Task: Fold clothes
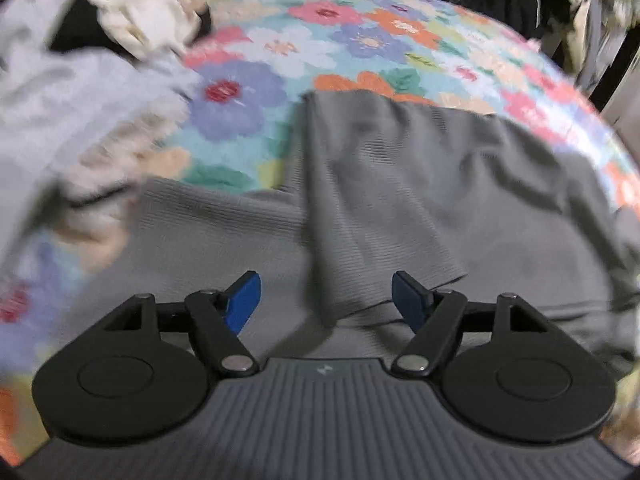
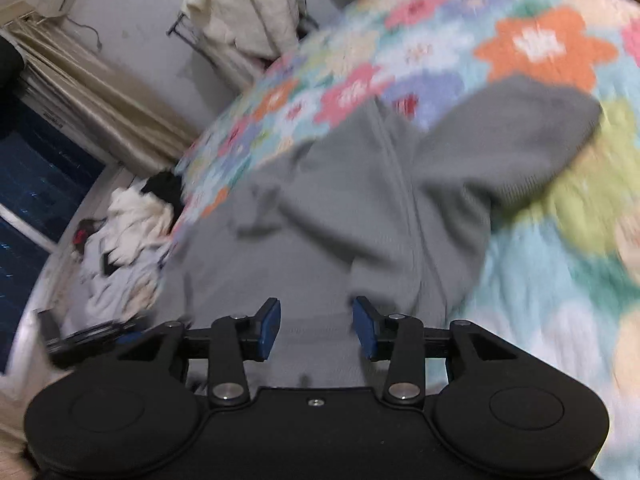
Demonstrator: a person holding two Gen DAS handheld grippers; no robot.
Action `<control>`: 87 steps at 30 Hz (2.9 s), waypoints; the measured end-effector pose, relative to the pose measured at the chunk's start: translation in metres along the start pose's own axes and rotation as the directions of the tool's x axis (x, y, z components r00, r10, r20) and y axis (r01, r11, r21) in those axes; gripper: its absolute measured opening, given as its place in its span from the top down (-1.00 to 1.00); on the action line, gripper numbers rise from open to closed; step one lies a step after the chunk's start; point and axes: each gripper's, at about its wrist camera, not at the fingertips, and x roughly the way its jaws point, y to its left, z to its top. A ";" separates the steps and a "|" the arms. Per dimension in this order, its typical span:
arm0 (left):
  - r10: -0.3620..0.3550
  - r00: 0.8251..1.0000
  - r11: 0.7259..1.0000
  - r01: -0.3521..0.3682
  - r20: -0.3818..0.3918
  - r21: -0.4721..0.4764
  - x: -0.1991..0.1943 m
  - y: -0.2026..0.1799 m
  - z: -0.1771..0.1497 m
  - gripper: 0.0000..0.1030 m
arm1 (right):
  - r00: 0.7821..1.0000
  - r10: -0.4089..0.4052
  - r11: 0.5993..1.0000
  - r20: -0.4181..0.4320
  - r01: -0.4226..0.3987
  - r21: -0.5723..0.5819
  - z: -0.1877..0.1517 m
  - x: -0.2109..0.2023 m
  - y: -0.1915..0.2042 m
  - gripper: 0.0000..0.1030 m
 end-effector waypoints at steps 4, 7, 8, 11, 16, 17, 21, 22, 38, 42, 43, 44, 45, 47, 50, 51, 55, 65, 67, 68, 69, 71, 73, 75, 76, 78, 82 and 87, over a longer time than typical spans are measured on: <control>0.175 0.984 0.985 -0.175 0.039 -0.006 -0.046 0.024 0.002 -0.40 | 0.999 -0.028 0.998 -0.028 0.026 -0.057 0.001 -0.052 0.017 0.00; 0.350 0.933 0.935 -0.353 0.087 0.027 -0.086 0.040 0.007 -0.40 | 0.996 -0.076 0.994 -0.054 0.071 -0.084 -0.002 -0.076 0.028 -0.01; 0.402 0.910 0.911 -0.409 0.104 0.058 -0.097 0.043 0.010 -0.40 | 0.995 -0.077 0.994 -0.067 0.072 -0.079 -0.003 -0.080 0.030 -0.01; 0.436 0.894 0.895 -0.442 0.101 0.055 -0.118 0.053 0.015 -0.54 | 0.990 -0.085 0.992 -0.116 0.073 -0.101 -0.012 -0.084 0.036 -0.03; 0.309 0.951 0.950 -0.308 -0.014 0.044 -0.074 0.037 -0.001 -0.59 | 0.985 -0.139 0.975 -0.103 0.118 -0.187 -0.030 -0.064 0.030 -0.09; 0.238 0.971 0.971 -0.237 -0.023 0.033 -0.058 0.027 -0.007 -0.59 | 0.986 -0.158 0.968 -0.055 0.144 -0.205 -0.030 -0.056 0.028 -0.09; 0.070 0.997 0.998 -0.070 -0.011 0.006 -0.004 -0.018 -0.013 -0.59 | 0.984 -0.169 0.961 0.056 0.177 -0.214 -0.024 -0.007 0.015 -0.09; 0.070 0.998 0.998 -0.070 -0.007 0.005 0.005 -0.026 -0.008 -0.59 | 0.982 -0.177 0.959 0.063 0.187 -0.213 -0.024 0.005 0.014 -0.09; 0.164 0.985 0.986 -0.162 -0.059 0.039 0.049 -0.047 0.008 -0.59 | 0.934 -0.258 0.874 0.247 0.335 -0.352 -0.020 0.044 0.028 -0.38; 0.102 0.994 0.995 -0.102 -0.027 0.012 0.035 -0.047 0.006 -0.59 | 0.935 -0.261 0.898 0.241 0.327 -0.295 -0.016 0.037 0.018 -0.38; 0.088 0.996 0.996 -0.088 -0.023 0.005 0.033 -0.047 0.005 -0.59 | 0.938 -0.254 0.907 0.237 0.316 -0.279 -0.016 0.035 0.016 -0.38; 0.074 0.997 0.997 -0.074 -0.020 -0.003 0.030 -0.047 0.004 -0.59 | 0.942 -0.245 0.915 0.229 0.303 -0.266 -0.015 0.035 0.014 -0.38; 0.061 0.998 0.998 -0.061 -0.016 -0.011 0.028 -0.046 0.002 -0.61 | 0.946 -0.238 0.921 0.222 0.292 -0.256 -0.013 0.034 0.012 -0.38; 0.044 0.999 0.999 -0.044 -0.018 -0.029 0.029 -0.043 0.001 -0.64 | 0.943 -0.250 0.924 0.221 0.300 -0.237 -0.013 0.036 0.009 -0.38; 0.034 0.999 0.998 -0.036 -0.032 -0.058 0.038 -0.038 0.001 -0.65 | 0.942 -0.249 0.942 0.227 0.290 -0.168 -0.013 0.037 0.000 -0.38; 0.029 0.999 0.997 -0.032 -0.035 -0.069 0.042 -0.036 0.002 -0.66 | 0.947 -0.239 0.952 0.213 0.272 -0.141 -0.012 0.039 -0.005 -0.38; -0.001 0.999 0.998 -0.002 -0.052 -0.058 0.063 -0.038 0.003 -0.61 | 0.964 -0.210 0.969 0.162 0.228 -0.096 -0.011 0.053 -0.018 -0.28; -0.030 0.988 0.998 0.038 0.149 -0.056 0.008 -0.026 0.020 0.89 | 0.944 -0.253 0.897 0.212 0.311 -0.313 0.007 0.053 0.017 0.80; -0.073 0.984 0.990 0.091 0.161 -0.110 -0.001 -0.017 0.019 0.90 | 0.942 -0.249 0.888 0.223 0.314 -0.335 0.010 0.043 0.026 0.80; -0.096 0.983 0.983 0.119 0.158 -0.138 -0.002 -0.013 0.017 0.90 | 0.945 -0.244 0.892 0.220 0.307 -0.332 0.012 0.040 0.029 0.80; -0.117 0.981 0.976 0.142 0.155 -0.165 -0.003 -0.010 0.016 0.91 | 0.949 -0.234 0.899 0.211 0.294 -0.325 0.013 0.038 0.029 0.83; -0.125 0.982 0.969 0.151 0.142 -0.195 -0.002 -0.005 0.013 0.93 | 0.958 -0.209 0.915 0.196 0.262 -0.306 0.013 0.038 0.026 0.83; -0.062 0.982 0.970 0.101 0.179 -0.222 -0.018 0.000 0.009 0.94 | 0.965 -0.187 0.933 0.186 0.234 -0.274 0.014 0.040 0.021 0.83; -0.053 0.974 0.973 0.101 0.222 -0.208 -0.042 0.005 0.007 0.94 | 0.974 -0.123 0.961 0.190 0.164 -0.222 0.019 0.034 0.017 0.83; -0.051 0.971 0.973 0.100 0.234 -0.206 -0.052 0.008 0.006 0.94 | 0.978 -0.059 0.979 0.201 0.097 -0.182 0.023 0.027 0.016 0.83; -0.062 0.975 0.961 0.116 0.214 -0.250 -0.059 0.021 -0.002 0.94 | 0.969 0.084 0.994 0.234 -0.063 -0.093 0.030 0.009 0.011 0.83; -0.071 0.995 0.942 0.091 0.072 -0.324 -0.014 0.041 -0.024 0.89 | 0.973 0.134 0.991 0.187 -0.136 -0.004 0.026 0.000 0.001 0.83; -0.031 0.997 0.972 0.014 -0.069 -0.234 0.021 0.020 -0.042 0.68 | 0.991 -0.132 0.988 -0.002 0.132 -0.082 -0.004 0.042 -0.015 0.72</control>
